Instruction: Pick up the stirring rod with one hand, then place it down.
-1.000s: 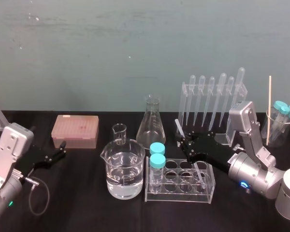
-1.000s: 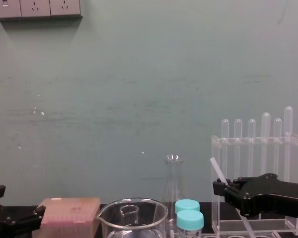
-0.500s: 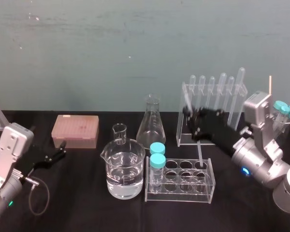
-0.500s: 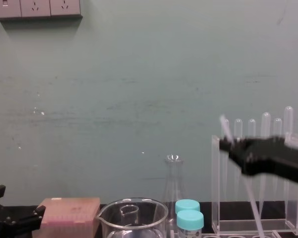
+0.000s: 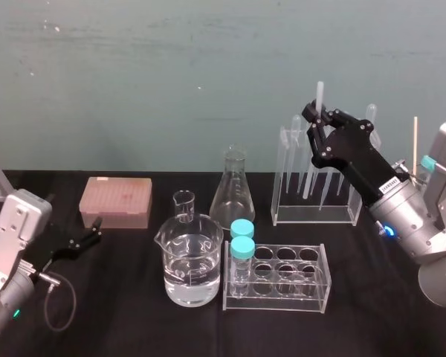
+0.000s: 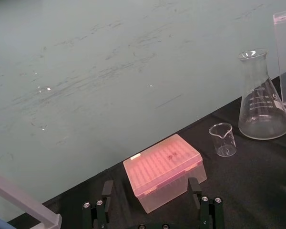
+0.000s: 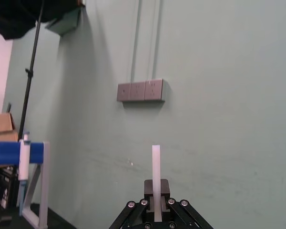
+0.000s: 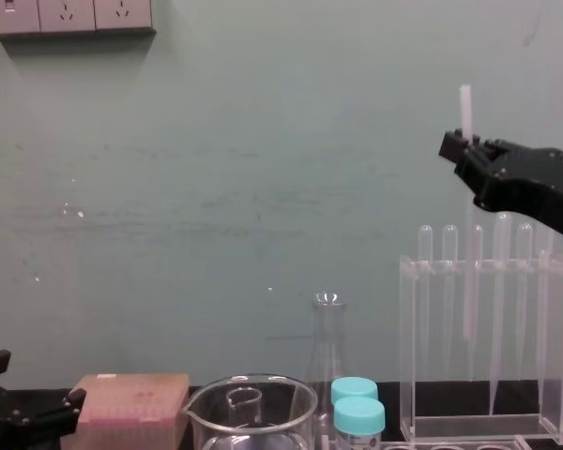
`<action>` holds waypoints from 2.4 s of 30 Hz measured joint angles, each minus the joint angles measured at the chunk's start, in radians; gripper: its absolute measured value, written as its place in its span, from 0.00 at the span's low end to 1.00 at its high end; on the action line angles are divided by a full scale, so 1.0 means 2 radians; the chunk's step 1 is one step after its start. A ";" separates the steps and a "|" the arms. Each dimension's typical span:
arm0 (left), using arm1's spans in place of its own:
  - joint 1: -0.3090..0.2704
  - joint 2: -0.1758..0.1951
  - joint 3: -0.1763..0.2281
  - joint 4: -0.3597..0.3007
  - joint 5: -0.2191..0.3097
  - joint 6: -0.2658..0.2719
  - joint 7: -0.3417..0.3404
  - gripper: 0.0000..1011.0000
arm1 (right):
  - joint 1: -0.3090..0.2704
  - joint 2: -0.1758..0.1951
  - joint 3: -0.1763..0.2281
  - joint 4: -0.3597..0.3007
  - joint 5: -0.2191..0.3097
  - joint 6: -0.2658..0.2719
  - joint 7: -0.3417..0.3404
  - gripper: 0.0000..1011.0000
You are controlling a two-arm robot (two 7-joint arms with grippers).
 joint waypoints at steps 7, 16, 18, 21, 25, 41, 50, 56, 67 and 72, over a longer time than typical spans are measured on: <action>0.000 0.000 0.000 0.000 0.000 0.000 0.000 0.99 | -0.009 -0.005 0.011 0.008 0.016 -0.001 0.021 0.07; 0.000 0.000 0.000 0.000 0.000 0.000 0.000 0.99 | -0.018 -0.004 0.015 0.012 0.012 0.012 0.023 0.07; 0.000 0.000 0.000 0.000 0.000 0.000 0.000 0.99 | -0.018 -0.004 0.015 0.012 0.012 0.012 0.023 0.07; 0.000 0.000 0.000 0.000 0.000 0.000 0.000 0.99 | -0.018 -0.004 0.015 0.012 0.012 0.012 0.023 0.07; 0.000 0.000 0.000 0.000 0.000 0.000 0.000 0.99 | -0.018 -0.004 0.015 0.012 0.012 0.011 0.023 0.07; 0.000 0.000 0.000 0.000 0.000 0.000 0.000 0.99 | -0.017 -0.004 0.014 0.011 0.013 0.010 0.023 0.07; 0.000 0.000 0.000 0.000 0.000 0.000 0.000 0.99 | -0.017 -0.004 0.014 0.011 0.013 0.009 0.023 0.07; 0.000 0.000 0.000 0.000 0.000 0.000 0.000 0.99 | -0.017 -0.004 0.014 0.011 0.013 0.009 0.023 0.07; 0.000 0.000 0.000 0.000 0.000 0.000 0.000 0.99 | -0.017 -0.004 0.014 0.011 0.013 0.009 0.023 0.07; 0.000 0.000 0.000 0.000 0.000 0.000 0.000 0.99 | -0.017 -0.004 0.014 0.011 0.013 0.009 0.023 0.07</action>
